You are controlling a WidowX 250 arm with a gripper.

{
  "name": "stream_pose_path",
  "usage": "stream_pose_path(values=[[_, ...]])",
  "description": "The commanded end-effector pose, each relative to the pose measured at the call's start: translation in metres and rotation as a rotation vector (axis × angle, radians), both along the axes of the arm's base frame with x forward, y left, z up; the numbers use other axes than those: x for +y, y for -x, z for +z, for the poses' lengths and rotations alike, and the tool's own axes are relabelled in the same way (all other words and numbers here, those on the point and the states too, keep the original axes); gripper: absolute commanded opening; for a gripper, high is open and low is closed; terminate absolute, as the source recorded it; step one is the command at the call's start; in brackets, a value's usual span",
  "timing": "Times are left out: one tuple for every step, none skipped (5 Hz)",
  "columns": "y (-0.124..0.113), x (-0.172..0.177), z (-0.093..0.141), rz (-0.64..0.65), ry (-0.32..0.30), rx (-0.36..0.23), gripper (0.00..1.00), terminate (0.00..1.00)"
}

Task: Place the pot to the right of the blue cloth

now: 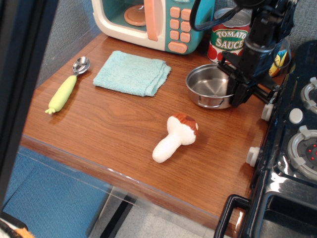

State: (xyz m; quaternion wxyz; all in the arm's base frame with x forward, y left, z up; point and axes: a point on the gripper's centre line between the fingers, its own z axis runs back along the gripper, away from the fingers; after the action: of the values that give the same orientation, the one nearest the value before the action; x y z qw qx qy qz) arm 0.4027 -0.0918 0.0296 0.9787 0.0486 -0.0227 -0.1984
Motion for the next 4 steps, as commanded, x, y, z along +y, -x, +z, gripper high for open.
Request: stream_pose_path(values=[[0.005, 0.001, 0.068, 0.018, 0.096, -0.099, 1.00, 0.00], [0.009, 0.000, 0.088, 0.067, 0.175, -0.054, 1.00, 0.00], [0.015, 0.004, 0.093, 0.110, 0.205, -0.021, 1.00, 0.00], [0.018, 0.013, 0.090, 0.092, 0.106, 0.002, 1.00, 0.00]])
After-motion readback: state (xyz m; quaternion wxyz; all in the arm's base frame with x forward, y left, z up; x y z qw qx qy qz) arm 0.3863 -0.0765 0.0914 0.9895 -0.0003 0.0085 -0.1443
